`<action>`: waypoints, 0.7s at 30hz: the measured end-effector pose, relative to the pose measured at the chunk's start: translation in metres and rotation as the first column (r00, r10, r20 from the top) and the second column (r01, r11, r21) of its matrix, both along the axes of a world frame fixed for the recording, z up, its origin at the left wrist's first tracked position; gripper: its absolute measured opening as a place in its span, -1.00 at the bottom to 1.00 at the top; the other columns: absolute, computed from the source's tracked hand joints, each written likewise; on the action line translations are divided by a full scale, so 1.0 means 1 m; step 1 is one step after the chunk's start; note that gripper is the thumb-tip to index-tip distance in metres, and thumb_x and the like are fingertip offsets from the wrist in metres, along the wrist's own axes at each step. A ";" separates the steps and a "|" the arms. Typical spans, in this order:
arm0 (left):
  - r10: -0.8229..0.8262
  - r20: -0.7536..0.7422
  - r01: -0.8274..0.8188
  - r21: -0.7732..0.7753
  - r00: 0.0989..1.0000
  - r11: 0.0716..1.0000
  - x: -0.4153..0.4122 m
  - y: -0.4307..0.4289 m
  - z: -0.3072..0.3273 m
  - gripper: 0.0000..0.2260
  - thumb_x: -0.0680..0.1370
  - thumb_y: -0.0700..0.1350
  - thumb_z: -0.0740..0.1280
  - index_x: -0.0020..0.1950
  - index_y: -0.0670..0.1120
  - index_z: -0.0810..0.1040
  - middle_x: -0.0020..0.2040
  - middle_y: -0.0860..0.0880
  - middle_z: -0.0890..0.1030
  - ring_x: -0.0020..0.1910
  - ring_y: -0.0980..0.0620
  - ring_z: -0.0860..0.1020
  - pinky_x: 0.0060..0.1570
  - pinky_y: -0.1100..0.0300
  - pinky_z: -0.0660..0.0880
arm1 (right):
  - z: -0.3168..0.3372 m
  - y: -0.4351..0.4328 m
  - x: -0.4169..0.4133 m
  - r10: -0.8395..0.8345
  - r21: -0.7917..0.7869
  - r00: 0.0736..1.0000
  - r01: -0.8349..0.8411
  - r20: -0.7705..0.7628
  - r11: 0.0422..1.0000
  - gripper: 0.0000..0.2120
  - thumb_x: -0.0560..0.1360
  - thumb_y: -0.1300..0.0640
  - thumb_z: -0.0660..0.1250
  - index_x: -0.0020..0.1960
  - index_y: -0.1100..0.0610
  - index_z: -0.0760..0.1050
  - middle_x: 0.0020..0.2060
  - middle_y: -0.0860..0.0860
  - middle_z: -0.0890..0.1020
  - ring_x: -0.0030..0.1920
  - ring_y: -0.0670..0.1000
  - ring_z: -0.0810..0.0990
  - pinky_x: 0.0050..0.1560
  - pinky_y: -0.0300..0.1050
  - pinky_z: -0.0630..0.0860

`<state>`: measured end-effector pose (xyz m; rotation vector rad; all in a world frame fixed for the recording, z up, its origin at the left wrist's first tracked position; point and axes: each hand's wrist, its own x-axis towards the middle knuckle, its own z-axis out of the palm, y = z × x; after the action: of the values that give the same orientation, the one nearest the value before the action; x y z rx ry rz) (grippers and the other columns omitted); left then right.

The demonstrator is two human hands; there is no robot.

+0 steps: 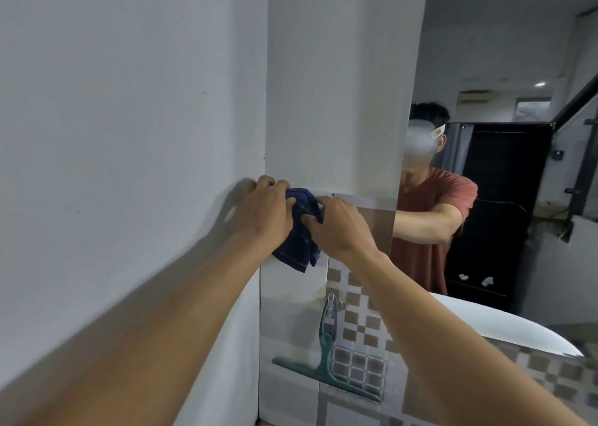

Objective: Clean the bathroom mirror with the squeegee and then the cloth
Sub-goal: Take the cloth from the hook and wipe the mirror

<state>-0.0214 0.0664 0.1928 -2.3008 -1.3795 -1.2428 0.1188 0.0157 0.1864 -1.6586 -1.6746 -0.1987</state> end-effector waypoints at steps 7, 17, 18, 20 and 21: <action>-0.033 -0.003 0.032 -0.155 0.999 0.987 -0.001 0.000 0.013 -0.75 0.63 -0.07 0.27 0.28 -0.02 0.58 0.14 -0.10 0.61 0.03 -0.14 0.60 0.01 -0.04 0.57 | 0.001 0.004 -0.004 -0.009 -0.027 0.998 0.007 -0.060 1.000 -0.82 0.52 0.05 0.32 0.08 0.07 0.55 -0.03 0.02 0.60 -0.13 0.07 0.57 -0.17 0.01 0.56; -0.083 -0.152 0.050 -0.208 0.985 0.977 -0.002 -0.014 0.023 -0.55 0.58 -0.08 0.32 0.48 0.05 0.40 0.33 -0.07 0.49 0.25 -0.16 0.51 0.20 -0.07 0.49 | -0.003 -0.006 0.001 0.021 0.012 0.998 -0.020 -0.052 1.000 -0.83 0.51 0.11 0.34 0.09 0.08 0.51 -0.11 -0.01 0.61 -0.18 0.01 0.57 -0.25 -0.06 0.55; -0.079 -0.149 0.051 -0.183 0.986 0.982 -0.001 -0.016 0.024 -0.61 0.57 -0.08 0.34 0.41 0.03 0.47 0.26 -0.08 0.53 0.20 -0.16 0.53 0.17 -0.06 0.51 | -0.003 -0.010 0.003 0.025 0.020 0.998 -0.024 -0.051 1.000 -0.83 0.51 0.11 0.34 0.09 0.08 0.51 -0.12 -0.02 0.62 -0.18 0.00 0.57 -0.23 -0.05 0.56; -0.081 -0.134 0.064 -0.127 0.988 0.990 -0.001 -0.021 0.026 -0.76 0.54 -0.09 0.39 0.21 0.01 0.59 0.08 -0.05 0.60 0.07 -0.13 0.55 0.05 -0.02 0.52 | -0.002 -0.019 0.006 0.036 0.031 0.997 -0.034 -0.062 0.999 -0.84 0.50 0.12 0.35 0.07 0.08 0.52 -0.14 -0.02 0.62 -0.17 0.00 0.56 -0.21 -0.04 0.55; -0.086 -0.129 0.072 -0.106 0.988 0.992 -0.001 -0.024 0.028 -0.83 0.53 -0.08 0.40 0.11 0.02 0.61 0.00 -0.02 0.61 0.02 -0.11 0.55 0.00 0.00 0.50 | -0.001 -0.024 0.008 0.043 0.038 0.997 -0.041 -0.067 0.998 -0.84 0.49 0.13 0.35 0.08 0.08 0.53 -0.14 -0.02 0.62 -0.16 0.01 0.57 -0.19 -0.03 0.56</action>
<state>-0.0224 0.0427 0.2203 -2.4792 -1.3474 -1.0403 0.1271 -0.0081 0.1855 -1.5846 -1.6442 -0.1494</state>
